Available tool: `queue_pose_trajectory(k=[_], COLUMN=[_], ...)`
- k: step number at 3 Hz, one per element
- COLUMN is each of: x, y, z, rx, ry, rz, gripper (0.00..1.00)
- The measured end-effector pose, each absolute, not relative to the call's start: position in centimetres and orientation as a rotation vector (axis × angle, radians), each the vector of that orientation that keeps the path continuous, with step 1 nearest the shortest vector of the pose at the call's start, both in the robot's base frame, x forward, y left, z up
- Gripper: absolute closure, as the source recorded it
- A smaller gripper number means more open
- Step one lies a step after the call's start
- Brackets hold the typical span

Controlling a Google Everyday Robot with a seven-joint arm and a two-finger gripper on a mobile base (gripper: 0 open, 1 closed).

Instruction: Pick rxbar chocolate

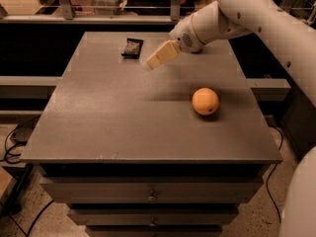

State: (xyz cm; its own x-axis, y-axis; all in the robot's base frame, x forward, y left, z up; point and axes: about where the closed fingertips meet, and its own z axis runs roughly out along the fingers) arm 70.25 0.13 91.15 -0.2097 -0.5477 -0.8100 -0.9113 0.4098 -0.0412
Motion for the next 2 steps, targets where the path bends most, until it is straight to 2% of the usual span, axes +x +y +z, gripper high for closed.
queue_pose_trajectory(k=[2], x=[71.5], y=[1.8], z=[90.3], rx=[-1.206], ry=[1.834], rz=[0.654], gripper=[0.00])
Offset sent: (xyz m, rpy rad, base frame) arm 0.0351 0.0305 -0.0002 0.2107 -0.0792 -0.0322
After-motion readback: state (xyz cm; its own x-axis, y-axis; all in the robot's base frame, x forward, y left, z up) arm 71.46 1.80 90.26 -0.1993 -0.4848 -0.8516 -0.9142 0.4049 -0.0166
